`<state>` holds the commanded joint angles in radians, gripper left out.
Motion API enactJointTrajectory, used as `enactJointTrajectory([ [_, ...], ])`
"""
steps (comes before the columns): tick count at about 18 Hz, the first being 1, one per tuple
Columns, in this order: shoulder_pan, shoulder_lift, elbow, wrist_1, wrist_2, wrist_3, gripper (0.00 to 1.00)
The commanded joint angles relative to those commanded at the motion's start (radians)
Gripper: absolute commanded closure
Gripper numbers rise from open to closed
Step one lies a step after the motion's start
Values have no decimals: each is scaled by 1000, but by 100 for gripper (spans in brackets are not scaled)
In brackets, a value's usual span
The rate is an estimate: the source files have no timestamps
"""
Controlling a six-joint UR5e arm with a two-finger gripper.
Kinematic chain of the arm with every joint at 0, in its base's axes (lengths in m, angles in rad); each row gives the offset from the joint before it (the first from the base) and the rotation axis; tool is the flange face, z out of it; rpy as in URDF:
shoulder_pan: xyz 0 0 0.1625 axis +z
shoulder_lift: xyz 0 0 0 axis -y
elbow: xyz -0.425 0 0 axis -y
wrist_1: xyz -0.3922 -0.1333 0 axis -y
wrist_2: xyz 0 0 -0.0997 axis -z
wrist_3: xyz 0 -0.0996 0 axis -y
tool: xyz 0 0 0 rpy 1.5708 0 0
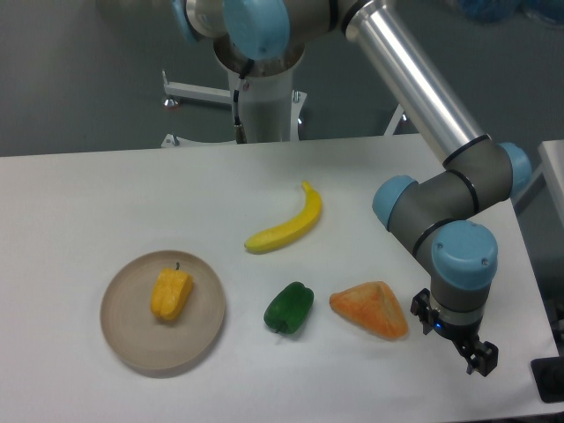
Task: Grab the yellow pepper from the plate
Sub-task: 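Move the gripper from beside the orange wedge toward the plate, then swing the gripper over the yellow pepper on the plate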
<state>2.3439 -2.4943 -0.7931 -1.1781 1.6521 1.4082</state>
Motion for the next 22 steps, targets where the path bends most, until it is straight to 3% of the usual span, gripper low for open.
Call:
enactJointTrajectory([
  [5,-9,12,-9,0,9,-14,0],
  [10,-34,75,-67,-12,11,-92,0],
  [18,-87,261,-248,-172,-2,-244,0],
  [22,-144,333,-322,-210,-79,-437,0],
])
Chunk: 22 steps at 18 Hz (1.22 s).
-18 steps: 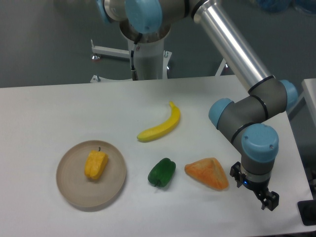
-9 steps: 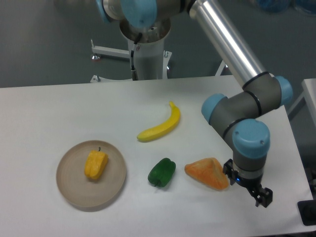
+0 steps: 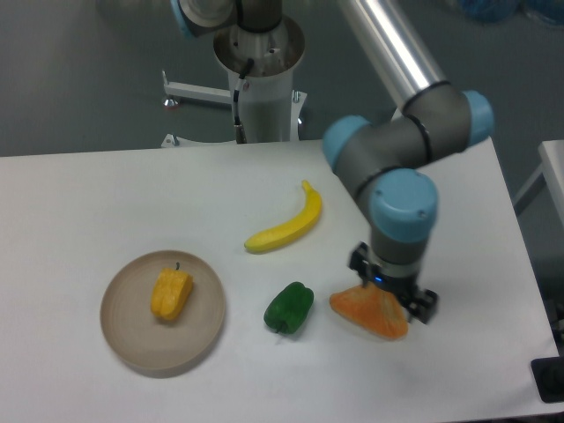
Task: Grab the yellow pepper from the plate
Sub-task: 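Swing the gripper over the yellow pepper on the plate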
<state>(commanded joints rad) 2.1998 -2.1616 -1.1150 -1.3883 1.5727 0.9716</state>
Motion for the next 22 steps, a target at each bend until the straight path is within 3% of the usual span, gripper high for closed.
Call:
enactJointTrajectory([
  [4,-64,74,-90,2,-98,-172,0],
  [8,-130,104,-178,14,-166,-298,0],
  [15,-233,104,-269,179,-166,-507,0],
  [22,-292,101,-309,229,-157,-576,0],
])
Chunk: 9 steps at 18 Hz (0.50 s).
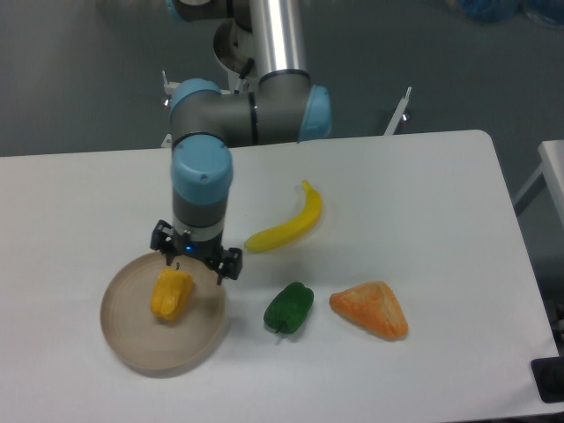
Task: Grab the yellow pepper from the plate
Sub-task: 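Swing the gripper over the yellow pepper on the plate, then lower the open gripper onto the yellow pepper and close it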
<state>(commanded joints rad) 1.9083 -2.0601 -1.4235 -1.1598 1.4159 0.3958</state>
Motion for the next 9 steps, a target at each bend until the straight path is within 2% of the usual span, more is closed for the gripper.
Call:
enactJointTrajectory([
  [7,-17,-11,-37,60,12,-14,0],
  [9,-28,-14,-38,60,26,-14,0],
])
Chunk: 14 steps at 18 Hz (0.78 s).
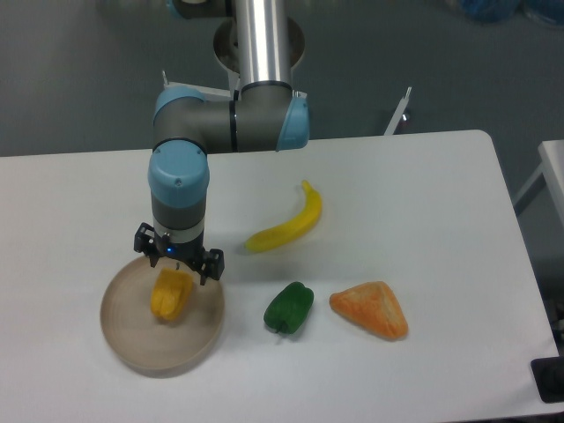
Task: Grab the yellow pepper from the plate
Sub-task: 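Lower the open gripper onto the yellow pepper and close it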
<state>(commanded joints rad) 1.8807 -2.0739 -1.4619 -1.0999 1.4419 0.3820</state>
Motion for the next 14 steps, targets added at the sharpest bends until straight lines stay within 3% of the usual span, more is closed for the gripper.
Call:
enactJointTrajectory([
  [14,-21,-34,-6,21,3,-5,0],
])
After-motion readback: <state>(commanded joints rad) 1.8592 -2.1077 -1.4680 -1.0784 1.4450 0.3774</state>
